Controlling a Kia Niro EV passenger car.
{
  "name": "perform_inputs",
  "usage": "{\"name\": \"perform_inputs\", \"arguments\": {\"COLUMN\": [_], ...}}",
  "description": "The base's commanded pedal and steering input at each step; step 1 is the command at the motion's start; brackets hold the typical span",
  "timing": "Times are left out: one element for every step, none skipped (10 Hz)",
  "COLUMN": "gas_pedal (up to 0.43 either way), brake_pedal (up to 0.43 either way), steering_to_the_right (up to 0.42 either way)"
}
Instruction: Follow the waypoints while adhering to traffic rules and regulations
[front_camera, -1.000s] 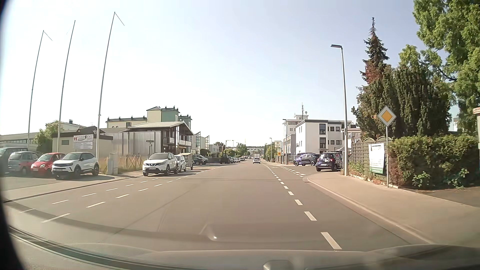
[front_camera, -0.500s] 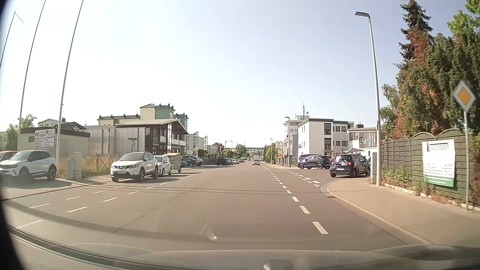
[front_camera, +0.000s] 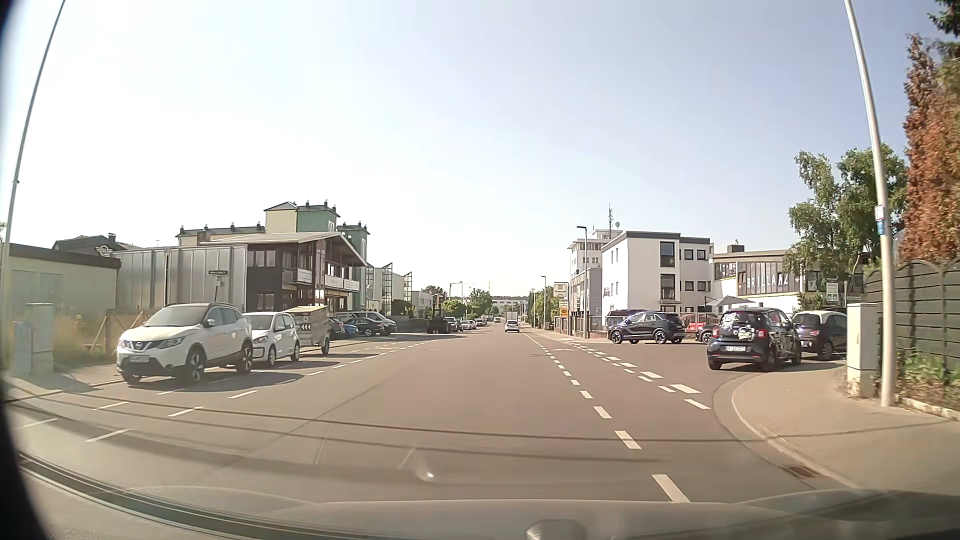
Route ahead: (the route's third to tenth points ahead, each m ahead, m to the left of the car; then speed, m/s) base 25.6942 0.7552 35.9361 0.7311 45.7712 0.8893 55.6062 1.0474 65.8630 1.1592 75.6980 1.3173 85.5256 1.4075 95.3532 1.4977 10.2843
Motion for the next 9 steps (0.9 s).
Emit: {"name": "perform_inputs", "arguments": {"gas_pedal": [0.110,0.110,0.110,0.110,0.098,0.098,0.098,0.098,0.098], "brake_pedal": [0.024,0.024,0.018,0.024,0.024,0.024,0.024,0.024,0.018], "steering_to_the_right": [0.002,0.002,0.002,0.002,0.002,0.002,0.002,0.002,0.002]}}
